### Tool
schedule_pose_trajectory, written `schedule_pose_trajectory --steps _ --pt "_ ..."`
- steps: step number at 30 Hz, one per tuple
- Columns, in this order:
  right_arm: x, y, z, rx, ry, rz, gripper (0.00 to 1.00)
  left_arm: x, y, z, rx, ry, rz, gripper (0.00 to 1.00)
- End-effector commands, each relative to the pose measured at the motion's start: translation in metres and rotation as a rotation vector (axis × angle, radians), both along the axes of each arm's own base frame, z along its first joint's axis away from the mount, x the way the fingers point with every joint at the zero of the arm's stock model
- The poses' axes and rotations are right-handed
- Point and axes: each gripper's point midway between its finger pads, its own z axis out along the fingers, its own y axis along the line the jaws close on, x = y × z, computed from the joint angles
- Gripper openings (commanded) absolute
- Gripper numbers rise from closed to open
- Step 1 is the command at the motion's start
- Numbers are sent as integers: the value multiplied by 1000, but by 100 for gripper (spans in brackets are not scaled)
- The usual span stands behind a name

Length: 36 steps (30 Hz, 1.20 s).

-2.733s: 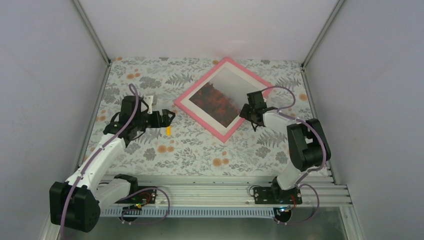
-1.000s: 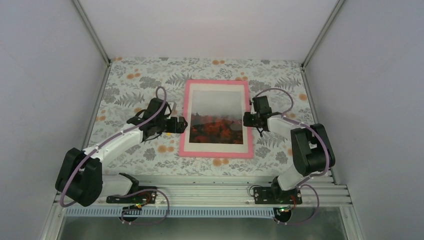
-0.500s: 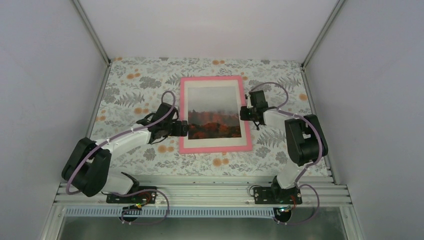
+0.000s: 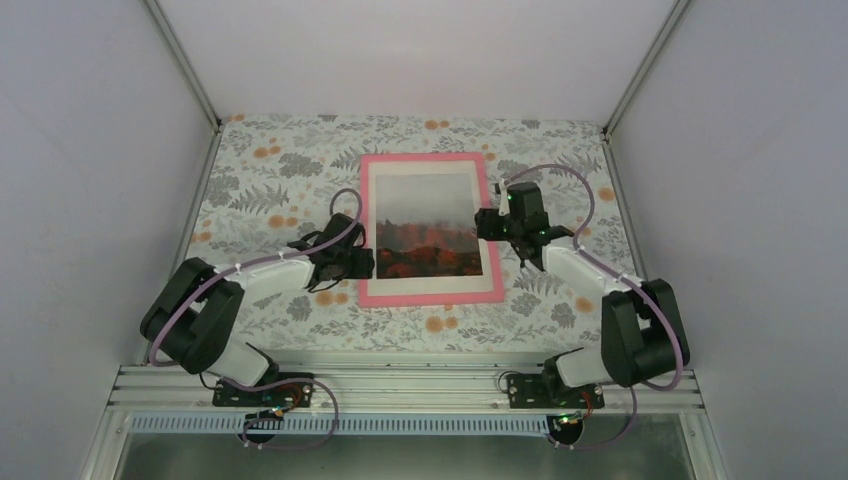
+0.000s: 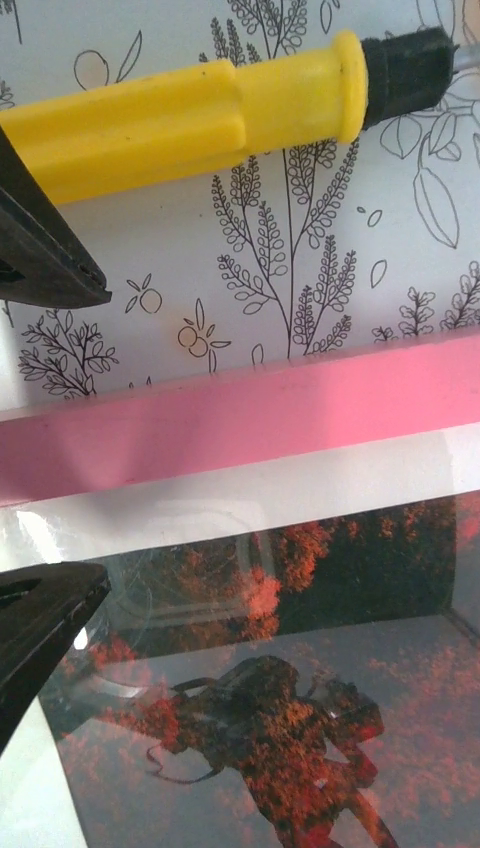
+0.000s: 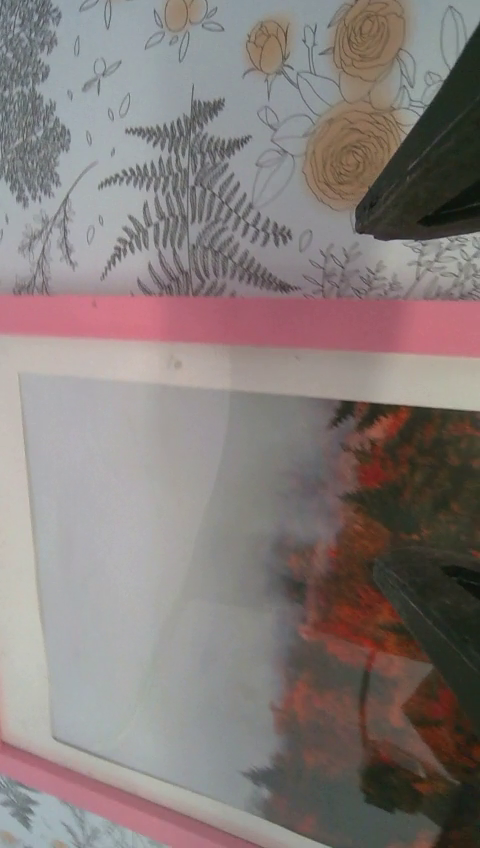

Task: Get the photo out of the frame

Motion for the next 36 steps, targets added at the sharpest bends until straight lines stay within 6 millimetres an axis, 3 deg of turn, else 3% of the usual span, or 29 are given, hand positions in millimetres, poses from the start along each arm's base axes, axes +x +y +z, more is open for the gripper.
schedule_pose_trajectory --steps 1,11,18,26,28,36 --pt "-21 11 5 4 8 36 71 6 -5 0 2 -19 4 62" --pt "-50 16 19 -17 -15 73 81 7 -7 -8 9 -30 0 49" --pt "-63 23 17 -27 -20 110 87 4 -7 -18 17 -28 -12 39" --pt "-72 53 12 -69 -15 210 90 10 -5 -12 26 -53 6 14" --pt "-77 61 11 -79 -27 242 95 12 -6 -6 26 -62 4 9" --pt "-100 98 15 -136 -98 375 100 18 3 14 68 -78 52 2"
